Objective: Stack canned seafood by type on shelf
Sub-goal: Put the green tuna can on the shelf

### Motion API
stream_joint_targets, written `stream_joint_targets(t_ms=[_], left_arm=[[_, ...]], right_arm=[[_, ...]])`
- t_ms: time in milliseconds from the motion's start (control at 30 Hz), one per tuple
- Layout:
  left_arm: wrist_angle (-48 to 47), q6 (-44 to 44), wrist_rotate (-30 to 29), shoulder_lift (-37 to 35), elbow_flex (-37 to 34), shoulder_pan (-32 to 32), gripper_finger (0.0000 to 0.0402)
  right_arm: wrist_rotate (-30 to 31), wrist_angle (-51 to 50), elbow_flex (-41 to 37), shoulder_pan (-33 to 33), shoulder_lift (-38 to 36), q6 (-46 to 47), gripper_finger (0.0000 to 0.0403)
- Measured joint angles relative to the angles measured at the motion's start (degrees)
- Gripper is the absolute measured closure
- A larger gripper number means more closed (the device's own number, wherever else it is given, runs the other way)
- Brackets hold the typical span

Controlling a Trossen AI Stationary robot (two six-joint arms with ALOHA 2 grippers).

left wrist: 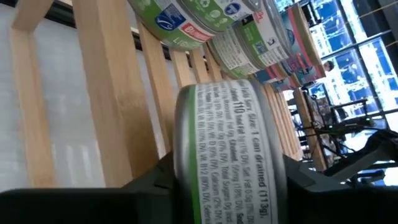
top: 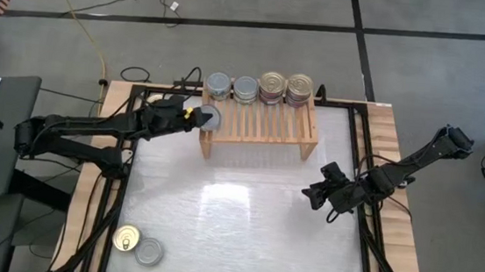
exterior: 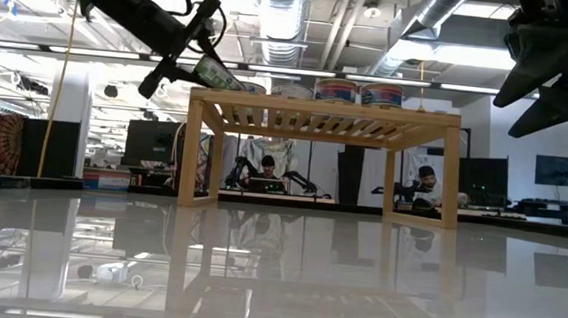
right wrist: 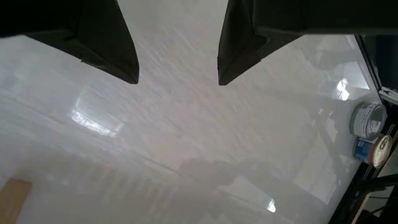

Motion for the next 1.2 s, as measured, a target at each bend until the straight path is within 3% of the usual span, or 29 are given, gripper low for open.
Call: stream_joint_targets(t_ms=[100, 467, 667, 933, 1200], left_arm=[[0.4, -0.3, -0.7, -0.1, 0.0, 0.0, 0.0284], [6.1, -1.8, -1.7, -0.1, -0.1, 0.0, 0.0256], [6.9, -2.0, -1.5, 0.0, -0.1, -0.2, 0.0278], [15.7, -3.0, -1.4, 6.5, 0.1, -2.8, 0.0277], [15.9, -2.4, -1.6, 7.5, 0.0, -2.7, 0.0275]], right_arm=[[0.0, 0.0, 0.0, 0.0, 0.0, 0.0, 0.0159], [0.0, 0.1, 0.0, 0.0, 0.0, 0.0, 0.0159], [0.0, 0.1, 0.0, 0.0, 0.0, -0.8, 0.0159], [0.0, 0.2, 0.0, 0.0, 0.0, -1.4, 0.0159], [0.0, 0.3, 0.0, 0.0, 0.0, -1.1, 0.0159]])
